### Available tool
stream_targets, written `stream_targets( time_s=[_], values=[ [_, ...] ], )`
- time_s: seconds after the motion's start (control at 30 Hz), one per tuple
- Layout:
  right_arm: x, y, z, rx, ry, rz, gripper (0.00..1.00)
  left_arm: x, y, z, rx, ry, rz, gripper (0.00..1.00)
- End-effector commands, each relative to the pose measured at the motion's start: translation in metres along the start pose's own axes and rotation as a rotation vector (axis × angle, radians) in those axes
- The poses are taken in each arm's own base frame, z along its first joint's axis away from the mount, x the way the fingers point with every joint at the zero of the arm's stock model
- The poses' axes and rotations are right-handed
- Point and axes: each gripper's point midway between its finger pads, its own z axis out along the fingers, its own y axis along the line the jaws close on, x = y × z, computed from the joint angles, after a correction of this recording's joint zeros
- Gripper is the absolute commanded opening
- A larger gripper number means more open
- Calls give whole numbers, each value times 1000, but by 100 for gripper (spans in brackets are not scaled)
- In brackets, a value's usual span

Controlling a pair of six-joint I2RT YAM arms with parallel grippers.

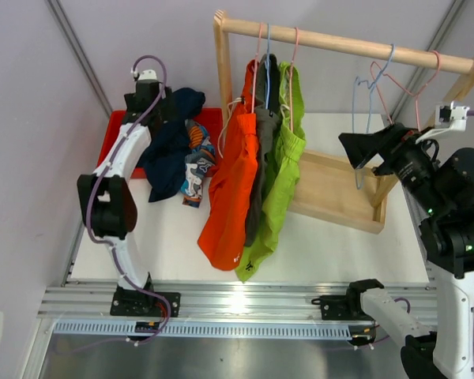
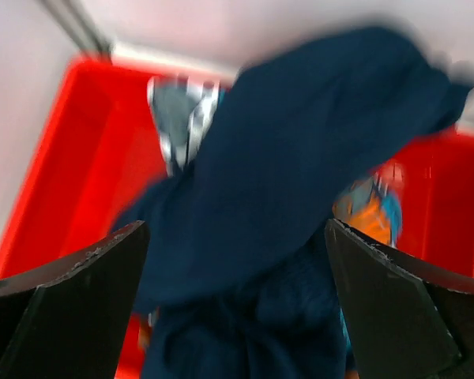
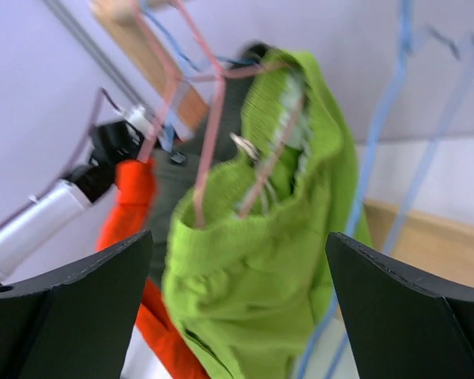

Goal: Remove the shorts from the hanger

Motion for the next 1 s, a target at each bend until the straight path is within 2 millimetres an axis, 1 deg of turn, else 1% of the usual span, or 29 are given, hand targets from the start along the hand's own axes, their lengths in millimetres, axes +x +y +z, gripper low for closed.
stream_targets(
  time_s=[0.0,0.03,0.07,0.1,0.13,0.17,0.2,0.23,0.27,0.3,0.33,0.37,0.4,0.43,0.47,0.5,0.53,0.57,0.6,0.63,0.67,0.73,0.77,0.8,0.83,0.9,0.93,0.97],
  values=[
    [-29,41,9,-174,-30,-8,99,-70,-1,-88,112,-185,-136,99],
    [-34,48,12,-202,-33,-3,99,-62,-2,-97,128,-168,-122,99],
    [-34,50,23,-212,-19,1,99,-56,-5,-107,149,-156,-112,99],
    [-41,61,25,-244,-26,-4,99,-65,-4,-131,181,-184,-112,99],
    [-43,63,32,-245,-29,-11,99,-60,-4,-142,191,-172,-98,99],
    [-37,62,51,-238,5,-10,99,-37,-8,-145,203,-129,-74,99],
    [-47,72,52,-257,-9,-22,99,-44,-5,-168,224,-163,-79,99],
    [-41,75,59,-256,21,-31,99,-42,-5,-178,239,-170,-73,99],
    [-34,74,77,-247,56,-32,99,-15,-7,-179,253,-124,-49,99],
    [-40,81,79,-256,43,-41,99,-12,-6,-188,269,-128,-43,99],
    [-36,84,86,-254,46,-50,99,-6,-5,-206,299,-139,-41,99],
    [-35,85,93,-254,47,-55,99,0,-3,-213,309,-134,-34,99],
    [-29,83,105,-246,59,-56,100,13,-1,-217,311,-114,-29,99],
    [-28,82,112,-236,56,-58,99,21,3,-230,332,-116,-32,99],
    [-23,81,118,-230,66,-63,99,28,5,-236,341,-109,-27,99],
    [-20,80,123,-224,72,-66,98,51,6,-234,344,-66,-16,99],
    [-13,74,135,-197,86,-68,98,47,10,-248,364,-102,-16,99],
    [-10,71,140,-186,90,-75,95,51,9,-253,385,-105,-12,99],
    [-9,69,143,-178,87,-78,93,69,11,-251,384,-78,-1,99],
    [-5,65,150,-160,92,-82,91,65,15,-261,393,-117,2,99],
    [1,61,154,-147,101,-83,87,66,17,-264,393,-135,-1,99],
    [6,55,164,-128,106,-88,82,77,20,-263,388,-142,-7,99],
    [11,53,168,-119,115,-86,76,77,21,-267,393,-159,-13,99],
    [13,52,171,-115,115,-83,74,78,21,-267,398,-166,-14,99],
    [17,50,174,-108,124,-81,67,80,21,-267,399,-166,-16,99],
    [23,48,179,-100,132,-77,61,82,20,-264,399,-157,-18,99],
    [26,47,181,-97,136,-75,57,83,19,-263,399,-147,-17,99],
    [31,45,184,-91,147,-74,56,85,18,-261,399,-134,-15,99]
  ],
)
